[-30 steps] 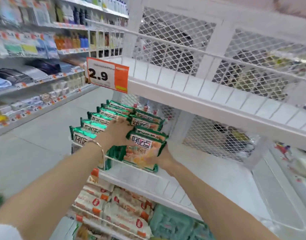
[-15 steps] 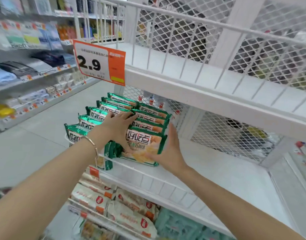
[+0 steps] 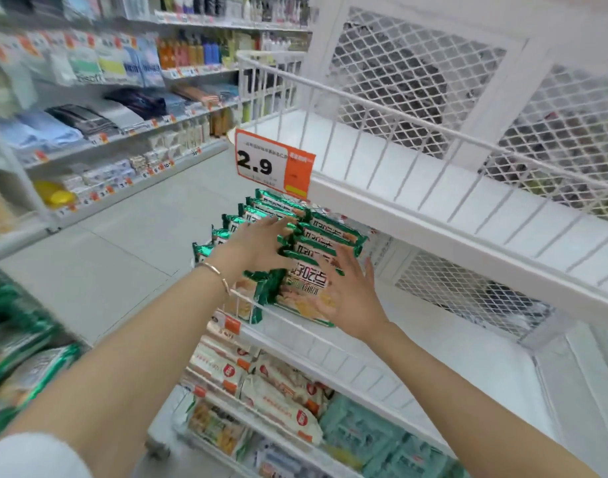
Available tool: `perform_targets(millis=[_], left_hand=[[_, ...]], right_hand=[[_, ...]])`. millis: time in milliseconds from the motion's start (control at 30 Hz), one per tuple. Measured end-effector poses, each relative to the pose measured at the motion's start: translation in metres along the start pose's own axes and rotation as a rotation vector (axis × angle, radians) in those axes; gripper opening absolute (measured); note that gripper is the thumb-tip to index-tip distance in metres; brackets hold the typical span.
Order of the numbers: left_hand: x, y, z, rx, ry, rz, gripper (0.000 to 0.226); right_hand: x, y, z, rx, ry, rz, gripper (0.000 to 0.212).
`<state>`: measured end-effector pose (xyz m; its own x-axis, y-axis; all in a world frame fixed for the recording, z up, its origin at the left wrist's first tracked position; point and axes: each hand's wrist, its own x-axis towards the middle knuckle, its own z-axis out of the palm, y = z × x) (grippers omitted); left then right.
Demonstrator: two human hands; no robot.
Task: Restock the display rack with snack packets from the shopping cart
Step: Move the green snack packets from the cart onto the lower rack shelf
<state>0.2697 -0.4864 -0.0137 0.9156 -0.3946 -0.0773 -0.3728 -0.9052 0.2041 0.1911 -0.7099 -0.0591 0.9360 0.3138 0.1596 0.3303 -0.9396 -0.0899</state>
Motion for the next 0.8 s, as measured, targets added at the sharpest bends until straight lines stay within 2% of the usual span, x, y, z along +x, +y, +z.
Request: perform_targets(millis=[67,133,267,400,500,667,800], left_hand=[[-0.037,-0.030,-0.016,-0.042,0.105,-0.066,0.089],[-0.083,-0.073,-0.025,-0.039,0.149,-0.147,0.080],[-0.195,-0.171,-0.017,-0.046,0.050,-0.350,0.069],[-0.307,-0.241,0.005,-0.033,0.035,-0.524,0.059],[-0.373,-0.267,0.022,-0.049,0.000,-0.637,0.057],[-0.439,-0.289,0.049,-0.186,0.046,-0.867,0.042],[-0.467,-0.302,0.060,-0.329,0.137,-1.024,0.026]], right_hand=[[0.002,-0.035,-0.012,0.031,0.079,-0.021,0.075],[0.007,-0.081,-0.017,0.031,0.076,-0.053,0.075],[0.023,-0.186,-0.002,-0.002,0.027,-0.163,0.073],[0.030,-0.288,0.035,0.072,0.042,-0.294,0.068],[0.027,-0.347,0.062,0.130,-0.103,-0.340,0.064],[0.026,-0.417,0.099,0.113,-0.384,-0.476,0.066],[0.042,-0.463,0.128,0.148,-0.463,-0.564,0.070]])
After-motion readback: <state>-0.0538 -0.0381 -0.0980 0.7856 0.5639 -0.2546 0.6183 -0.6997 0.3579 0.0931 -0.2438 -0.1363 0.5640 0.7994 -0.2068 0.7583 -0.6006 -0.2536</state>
